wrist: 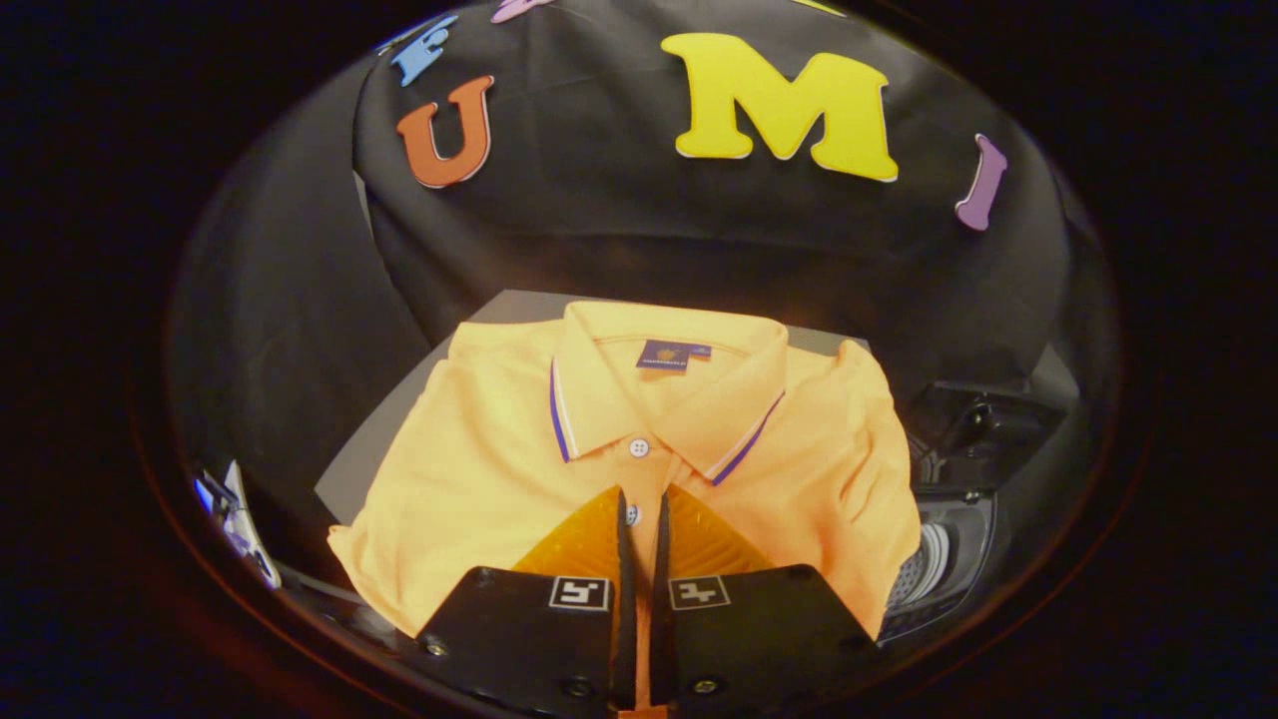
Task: Put the clothes into the washing machine and then close the washing machine lid.
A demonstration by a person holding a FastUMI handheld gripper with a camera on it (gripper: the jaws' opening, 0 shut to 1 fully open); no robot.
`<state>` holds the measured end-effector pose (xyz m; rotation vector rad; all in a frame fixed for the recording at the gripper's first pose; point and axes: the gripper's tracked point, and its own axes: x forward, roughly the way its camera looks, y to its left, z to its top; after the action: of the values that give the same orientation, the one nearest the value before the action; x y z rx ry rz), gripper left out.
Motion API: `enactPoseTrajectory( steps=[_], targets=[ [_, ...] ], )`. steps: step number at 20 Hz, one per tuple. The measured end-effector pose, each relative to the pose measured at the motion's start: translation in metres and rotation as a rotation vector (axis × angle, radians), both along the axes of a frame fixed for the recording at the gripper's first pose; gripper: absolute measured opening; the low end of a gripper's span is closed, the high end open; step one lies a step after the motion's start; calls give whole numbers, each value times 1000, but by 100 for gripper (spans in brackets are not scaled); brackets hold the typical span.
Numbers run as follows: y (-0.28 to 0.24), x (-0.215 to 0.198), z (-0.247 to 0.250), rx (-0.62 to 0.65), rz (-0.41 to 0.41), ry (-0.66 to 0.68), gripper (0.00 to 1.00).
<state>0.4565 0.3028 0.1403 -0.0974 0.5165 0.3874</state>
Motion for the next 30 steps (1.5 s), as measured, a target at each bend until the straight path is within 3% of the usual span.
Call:
enactPoseTrajectory(
  steps=[10,19,25,30],
  targets=[
    [-58,-121,42,199,3,-185,8],
    [-189,-215,124,253,-119,-409,8],
    [-294,-227,162,249,-203,-509,8],
    [-357,-185,165,239,-204,-471,8]
  ],
)
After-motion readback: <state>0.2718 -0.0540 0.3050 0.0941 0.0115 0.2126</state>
